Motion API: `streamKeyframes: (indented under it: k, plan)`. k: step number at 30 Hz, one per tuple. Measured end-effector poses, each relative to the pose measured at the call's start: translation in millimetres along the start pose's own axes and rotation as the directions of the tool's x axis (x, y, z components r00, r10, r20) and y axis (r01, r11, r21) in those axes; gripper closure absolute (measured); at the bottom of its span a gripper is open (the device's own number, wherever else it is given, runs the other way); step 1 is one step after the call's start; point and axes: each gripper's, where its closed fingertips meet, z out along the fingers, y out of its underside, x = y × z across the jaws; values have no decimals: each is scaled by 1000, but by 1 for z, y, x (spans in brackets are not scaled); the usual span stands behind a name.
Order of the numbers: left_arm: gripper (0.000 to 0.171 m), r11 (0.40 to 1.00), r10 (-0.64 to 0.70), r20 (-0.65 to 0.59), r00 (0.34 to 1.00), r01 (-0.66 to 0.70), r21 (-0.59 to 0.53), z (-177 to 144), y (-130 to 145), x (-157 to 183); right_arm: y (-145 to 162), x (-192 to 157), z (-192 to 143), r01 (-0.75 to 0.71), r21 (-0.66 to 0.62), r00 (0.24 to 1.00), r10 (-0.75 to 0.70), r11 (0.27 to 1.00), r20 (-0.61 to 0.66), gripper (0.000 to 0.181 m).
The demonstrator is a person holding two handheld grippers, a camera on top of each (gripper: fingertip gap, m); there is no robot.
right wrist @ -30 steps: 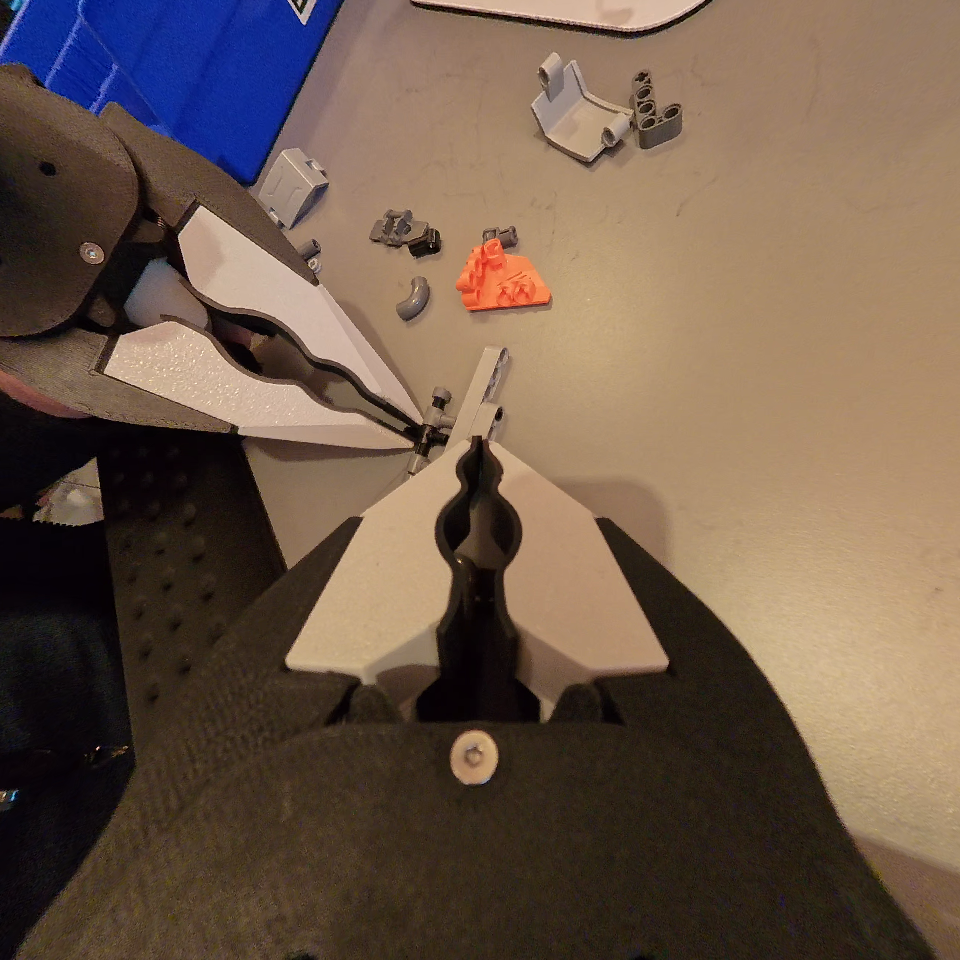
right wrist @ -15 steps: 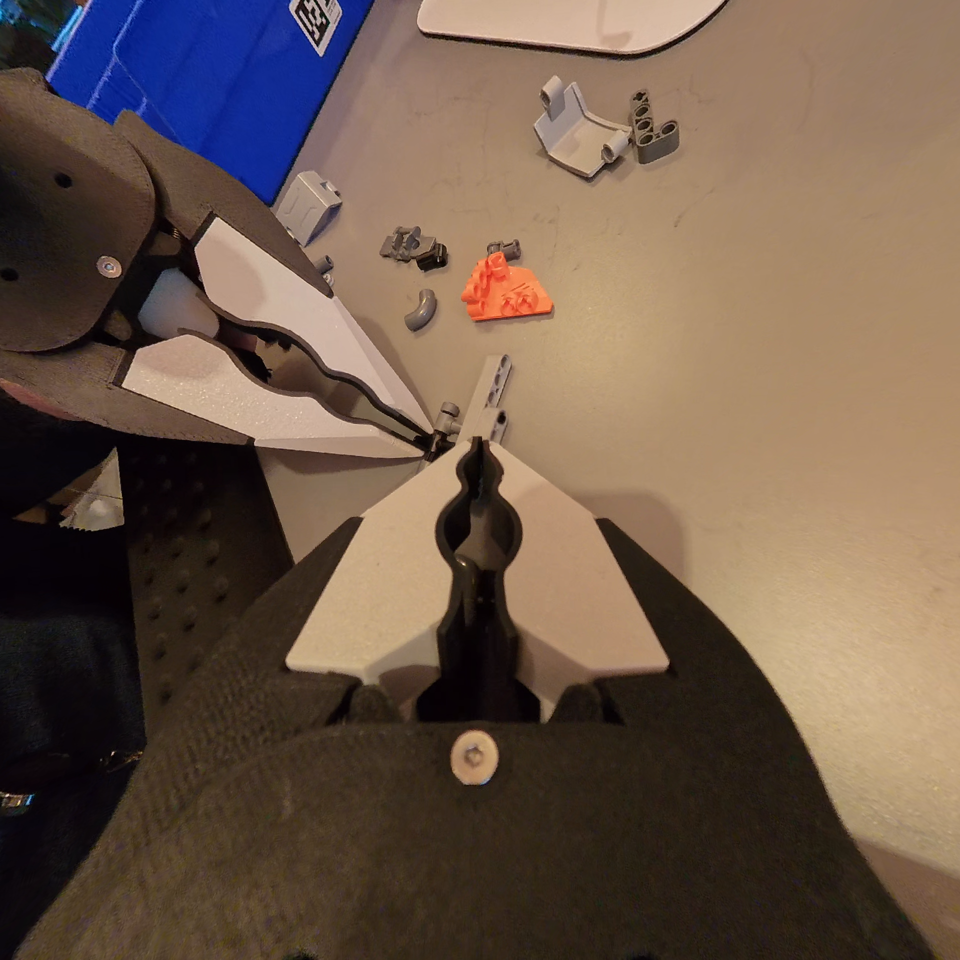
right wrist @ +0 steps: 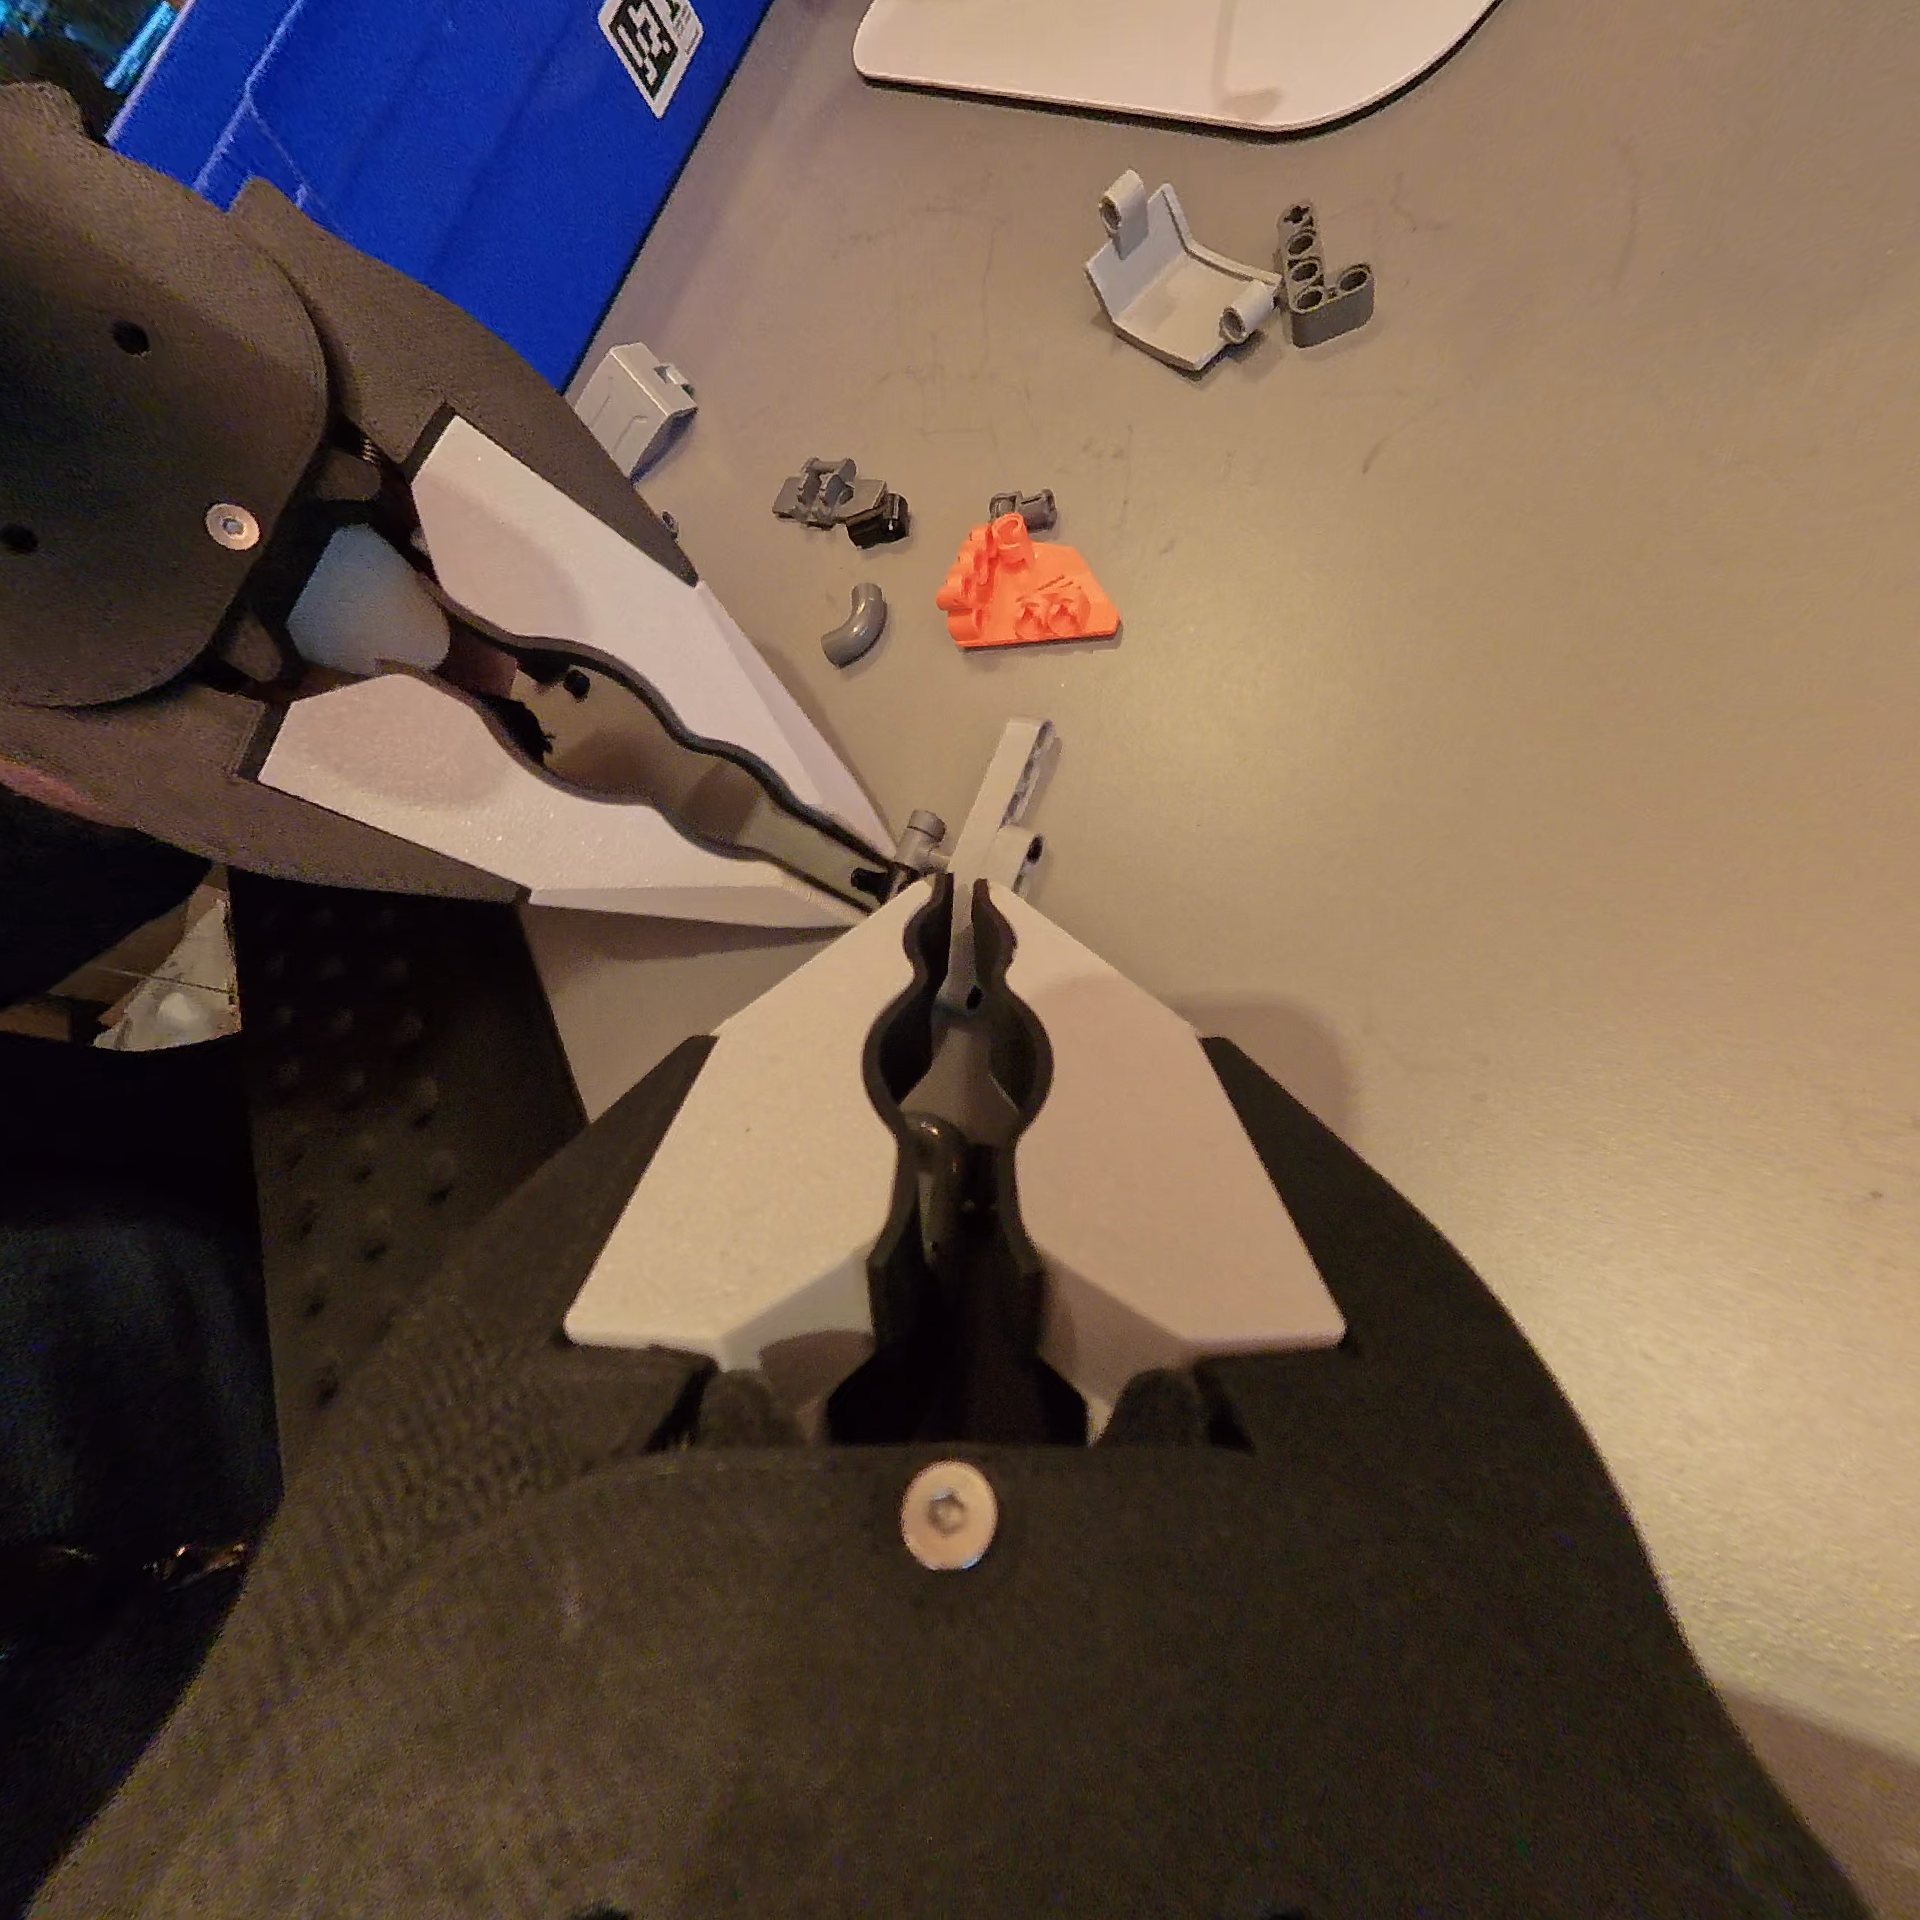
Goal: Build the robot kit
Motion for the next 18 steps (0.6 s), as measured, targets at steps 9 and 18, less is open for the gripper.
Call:
streamKeyframes:
  k: [9,18]
  plan:
    - [162,998,-50,-2,999,50,47,-3,4,2,2,0,0,19,-13,1000,-19,1000,-10,179]
    - [170,998,-35,25,999,34,46,1,-1,0,4,0,1,30,-23,999,-31,999,-22,181]
